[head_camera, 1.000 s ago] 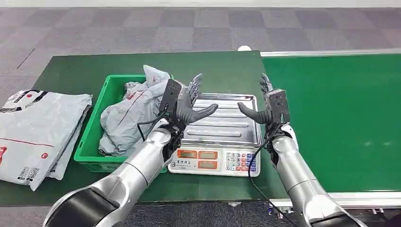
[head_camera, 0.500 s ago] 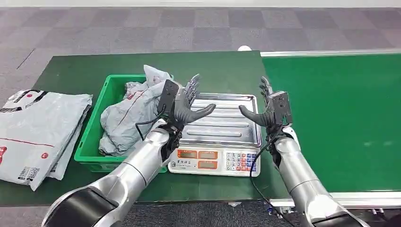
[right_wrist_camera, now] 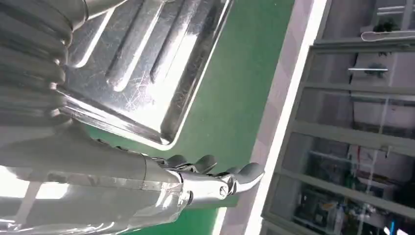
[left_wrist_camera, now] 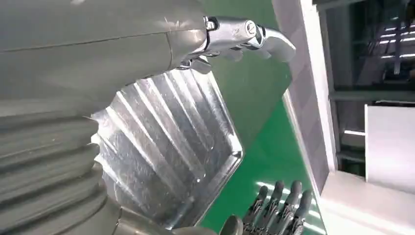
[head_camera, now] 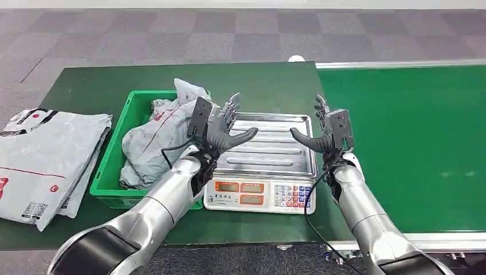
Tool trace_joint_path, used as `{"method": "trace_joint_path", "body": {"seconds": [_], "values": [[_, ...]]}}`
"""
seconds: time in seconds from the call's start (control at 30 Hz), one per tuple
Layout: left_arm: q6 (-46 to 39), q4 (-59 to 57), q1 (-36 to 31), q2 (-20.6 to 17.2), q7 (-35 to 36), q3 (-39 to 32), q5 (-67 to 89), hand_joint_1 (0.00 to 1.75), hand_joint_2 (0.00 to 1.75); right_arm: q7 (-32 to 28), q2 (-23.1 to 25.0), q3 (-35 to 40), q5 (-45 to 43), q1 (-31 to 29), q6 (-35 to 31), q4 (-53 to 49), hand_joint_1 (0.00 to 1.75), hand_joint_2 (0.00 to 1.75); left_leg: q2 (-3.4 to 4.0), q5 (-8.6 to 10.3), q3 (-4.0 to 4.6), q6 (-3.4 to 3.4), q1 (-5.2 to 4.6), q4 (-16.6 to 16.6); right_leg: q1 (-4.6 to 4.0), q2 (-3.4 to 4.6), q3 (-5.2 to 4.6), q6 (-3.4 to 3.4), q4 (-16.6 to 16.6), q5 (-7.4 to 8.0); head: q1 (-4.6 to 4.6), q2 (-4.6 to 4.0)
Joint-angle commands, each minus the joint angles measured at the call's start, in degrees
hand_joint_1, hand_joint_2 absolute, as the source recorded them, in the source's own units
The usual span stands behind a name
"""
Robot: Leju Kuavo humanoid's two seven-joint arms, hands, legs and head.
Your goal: Moved the parcel from conveyor to table for the left to box.
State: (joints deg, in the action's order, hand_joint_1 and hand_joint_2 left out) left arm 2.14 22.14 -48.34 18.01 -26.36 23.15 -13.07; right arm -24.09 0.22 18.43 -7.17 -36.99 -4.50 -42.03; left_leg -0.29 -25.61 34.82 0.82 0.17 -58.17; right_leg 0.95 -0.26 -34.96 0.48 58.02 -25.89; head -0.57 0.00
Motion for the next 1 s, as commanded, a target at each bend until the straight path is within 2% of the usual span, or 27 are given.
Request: {"method": "trace_joint_path", "body": {"seconds": [0.03, 1.0], "values": [[-3.15, -2.73, -2.12, -0.83, -0.64, 2.01, 3.22, 0.00, 1.75, 0.57, -0.92, 3.26, 0.76, -4.46, -2.26, 6.16, 0.00, 1.75, 0.13, -0.03, -0.15, -0.01, 0.02, 0.03, -0.03, 0.12, 0.13, -0.04, -0.07, 0.02, 0.00, 0.00], [-4.59, -2.17, -1.54, -1.21, -2.59, 1.33, 4.09, 0.00, 1.75, 0.86, -0.76, 3.65, 0.80, -3.22, -1.27, 4.74, 0.00, 1.75, 0.09, -0.03, -0.15, -0.01, 0.03, 0.04, -0.04, 0.09, 0.14, -0.03, -0.08, 0.01, 0.00, 0.00]]}}
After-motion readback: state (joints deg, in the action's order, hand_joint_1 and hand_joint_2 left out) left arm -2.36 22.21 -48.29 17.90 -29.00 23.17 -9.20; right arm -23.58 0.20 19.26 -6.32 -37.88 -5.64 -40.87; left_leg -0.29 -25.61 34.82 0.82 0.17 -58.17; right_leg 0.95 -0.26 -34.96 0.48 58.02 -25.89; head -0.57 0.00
